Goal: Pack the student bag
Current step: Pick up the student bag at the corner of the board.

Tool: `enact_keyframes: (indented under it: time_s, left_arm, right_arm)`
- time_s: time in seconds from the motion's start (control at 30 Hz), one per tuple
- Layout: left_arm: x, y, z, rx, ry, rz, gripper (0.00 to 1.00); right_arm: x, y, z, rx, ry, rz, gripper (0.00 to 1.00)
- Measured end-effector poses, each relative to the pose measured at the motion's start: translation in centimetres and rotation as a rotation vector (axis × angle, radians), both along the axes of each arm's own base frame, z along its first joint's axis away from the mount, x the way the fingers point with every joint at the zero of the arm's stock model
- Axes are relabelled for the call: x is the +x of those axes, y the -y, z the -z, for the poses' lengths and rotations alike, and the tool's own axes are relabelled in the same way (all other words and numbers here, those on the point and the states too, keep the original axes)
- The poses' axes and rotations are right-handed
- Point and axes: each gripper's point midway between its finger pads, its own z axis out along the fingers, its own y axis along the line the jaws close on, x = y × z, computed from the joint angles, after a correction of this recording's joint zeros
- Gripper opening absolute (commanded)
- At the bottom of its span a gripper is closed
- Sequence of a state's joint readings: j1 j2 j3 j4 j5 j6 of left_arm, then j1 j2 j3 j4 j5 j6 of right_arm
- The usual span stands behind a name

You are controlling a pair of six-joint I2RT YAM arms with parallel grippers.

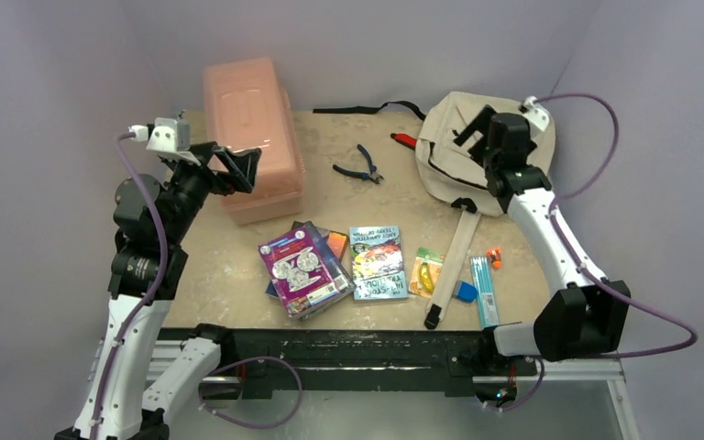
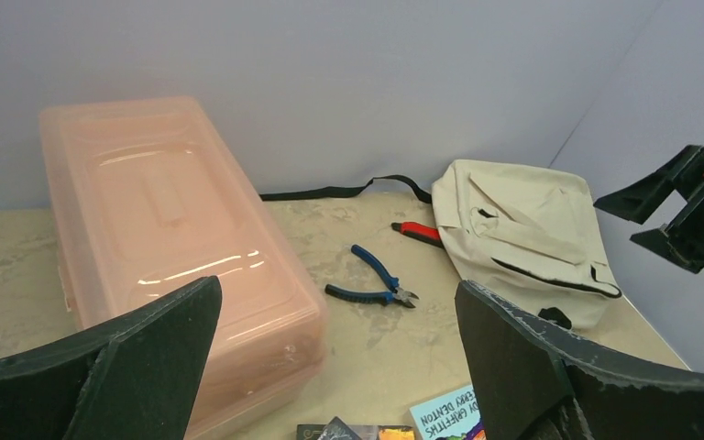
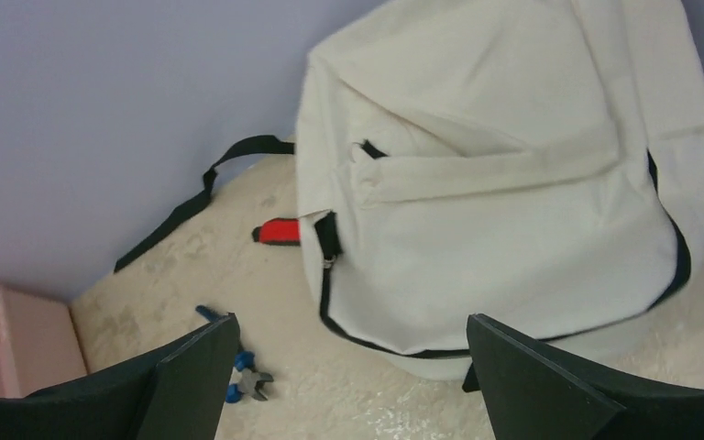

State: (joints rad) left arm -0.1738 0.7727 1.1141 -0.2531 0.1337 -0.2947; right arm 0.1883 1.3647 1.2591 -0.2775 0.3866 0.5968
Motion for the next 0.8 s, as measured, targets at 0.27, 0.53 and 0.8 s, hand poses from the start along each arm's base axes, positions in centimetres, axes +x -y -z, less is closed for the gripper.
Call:
enact_keyframes:
  time_s: [0.27,0.53,0.8]
  left_arm:
    - [0.2,0.8,0.6,-0.005,-0.019,0.03,1.0]
    - [0.1,1.7,1.0,-0.009,-0.033,0.065,1.0]
    - [0.6,2.4,1.8,-0.017,-0.062,0.088,1.0]
  right_arm:
    - [-3.6,8.3,13.6,0.468,-0.21,0.351,0.99]
    - [-2.1,6.6,19.2,0.646,-0.319,0.341,0.95]
    - [-1.2,6.6,21.9,0.66,-0.353,0.323,0.5]
